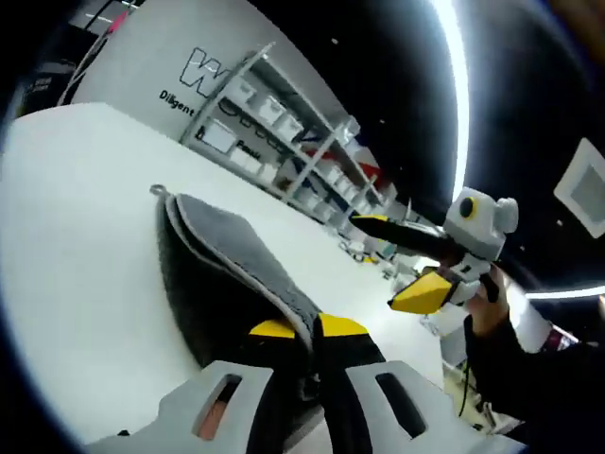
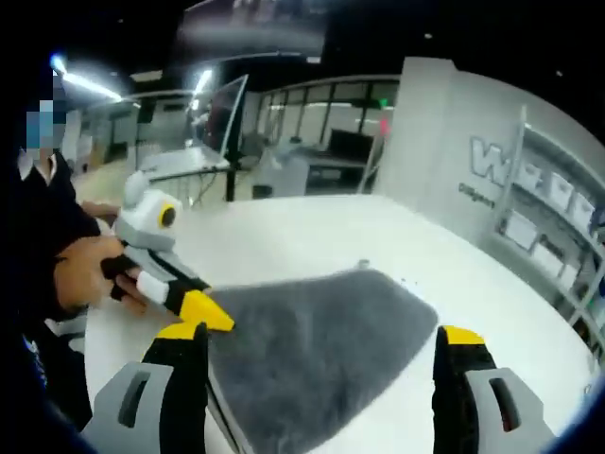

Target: Open the folded towel by lifting each exposed corner and separating the folded layers until the towel lies flat within the target outline without major curled edges

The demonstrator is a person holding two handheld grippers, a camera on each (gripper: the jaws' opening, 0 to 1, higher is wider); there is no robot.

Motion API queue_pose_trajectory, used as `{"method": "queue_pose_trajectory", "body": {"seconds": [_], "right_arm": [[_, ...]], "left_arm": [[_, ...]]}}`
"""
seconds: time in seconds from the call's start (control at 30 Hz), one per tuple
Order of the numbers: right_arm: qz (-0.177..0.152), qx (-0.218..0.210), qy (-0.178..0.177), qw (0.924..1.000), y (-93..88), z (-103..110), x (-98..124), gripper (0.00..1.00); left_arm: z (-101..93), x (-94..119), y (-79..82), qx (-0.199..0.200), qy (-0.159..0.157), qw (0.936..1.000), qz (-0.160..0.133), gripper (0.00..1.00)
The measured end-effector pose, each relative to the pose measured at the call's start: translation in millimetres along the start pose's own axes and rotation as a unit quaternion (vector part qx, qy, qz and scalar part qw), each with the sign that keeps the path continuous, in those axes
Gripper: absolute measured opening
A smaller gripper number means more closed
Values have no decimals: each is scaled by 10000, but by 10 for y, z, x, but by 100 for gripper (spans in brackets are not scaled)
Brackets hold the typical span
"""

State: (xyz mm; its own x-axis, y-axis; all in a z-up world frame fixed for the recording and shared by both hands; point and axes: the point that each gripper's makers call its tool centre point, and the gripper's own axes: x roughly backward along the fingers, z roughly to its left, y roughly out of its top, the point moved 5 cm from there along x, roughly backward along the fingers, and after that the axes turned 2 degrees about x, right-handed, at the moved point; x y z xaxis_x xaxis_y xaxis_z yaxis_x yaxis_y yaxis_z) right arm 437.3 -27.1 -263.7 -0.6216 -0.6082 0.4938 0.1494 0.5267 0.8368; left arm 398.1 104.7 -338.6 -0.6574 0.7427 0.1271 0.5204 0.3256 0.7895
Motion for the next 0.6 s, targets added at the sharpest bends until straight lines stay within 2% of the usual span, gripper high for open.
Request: {"method": "queue_pose_trajectory", "body": {"seconds": [0.07, 0.23, 0.3, 0.5, 0.57, 0.6], "right_arm": [[62, -1, -42, 10000, 114, -68, -25, 99], [423, -7, -126, 9990, 368, -207, -140, 99], [557, 54, -168, 9983, 479, -260, -194, 99], [894, 189, -287, 9954, 667, -371, -341, 99], [969, 202, -300, 9946, 767, -389, -441, 99], [978, 202, -305, 9945, 776, -391, -455, 99]], "left_arm": [[-24, -14, -26, -199, 4, 9998, 63, 4], [-40, -56, -49, -275, 61, 9996, 45, 4], [-74, -80, -88, -426, 57, 9991, 45, 4], [-91, -69, -106, -558, 145, 9983, 3, 4], [-101, -64, -109, -931, 294, 9952, -18, 4], [-102, -65, -113, -963, 308, 9949, -17, 4]]}}
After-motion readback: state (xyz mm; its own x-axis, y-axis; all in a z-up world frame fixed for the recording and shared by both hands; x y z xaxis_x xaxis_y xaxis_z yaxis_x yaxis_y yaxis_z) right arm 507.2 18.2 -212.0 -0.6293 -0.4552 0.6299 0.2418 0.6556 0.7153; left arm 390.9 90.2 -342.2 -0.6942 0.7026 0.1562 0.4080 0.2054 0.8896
